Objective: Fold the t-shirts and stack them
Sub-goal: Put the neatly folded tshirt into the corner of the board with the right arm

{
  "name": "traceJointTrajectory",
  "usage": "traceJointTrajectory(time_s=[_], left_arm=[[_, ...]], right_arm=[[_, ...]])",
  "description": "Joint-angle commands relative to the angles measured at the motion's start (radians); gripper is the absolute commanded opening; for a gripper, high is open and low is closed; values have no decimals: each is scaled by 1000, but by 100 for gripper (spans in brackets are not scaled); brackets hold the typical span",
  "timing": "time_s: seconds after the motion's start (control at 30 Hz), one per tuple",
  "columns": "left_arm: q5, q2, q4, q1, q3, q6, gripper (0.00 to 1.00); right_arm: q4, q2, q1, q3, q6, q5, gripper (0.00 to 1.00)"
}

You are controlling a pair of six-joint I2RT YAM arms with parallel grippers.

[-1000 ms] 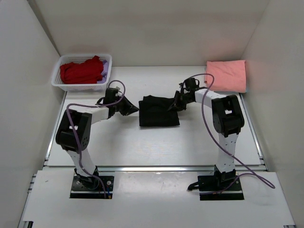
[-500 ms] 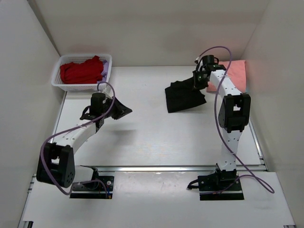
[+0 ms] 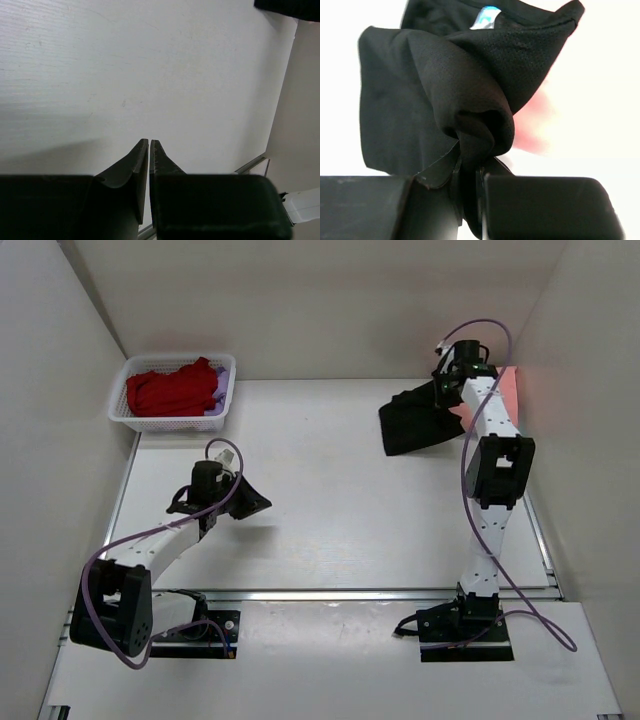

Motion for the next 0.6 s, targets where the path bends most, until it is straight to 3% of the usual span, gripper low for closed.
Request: traceJointTrajectory(time_s=[0.0, 0.13, 0.57], left_arm=[[-7, -5, 4, -9, 8, 20, 16], [0, 7, 16, -38, -9, 25, 16], [18, 15, 24, -45, -64, 3, 16]], right_arm=[[85, -51, -70, 78, -13, -34, 0], [97, 12, -153, 177, 30, -85, 0], [202, 170, -251, 285, 97, 53, 0]])
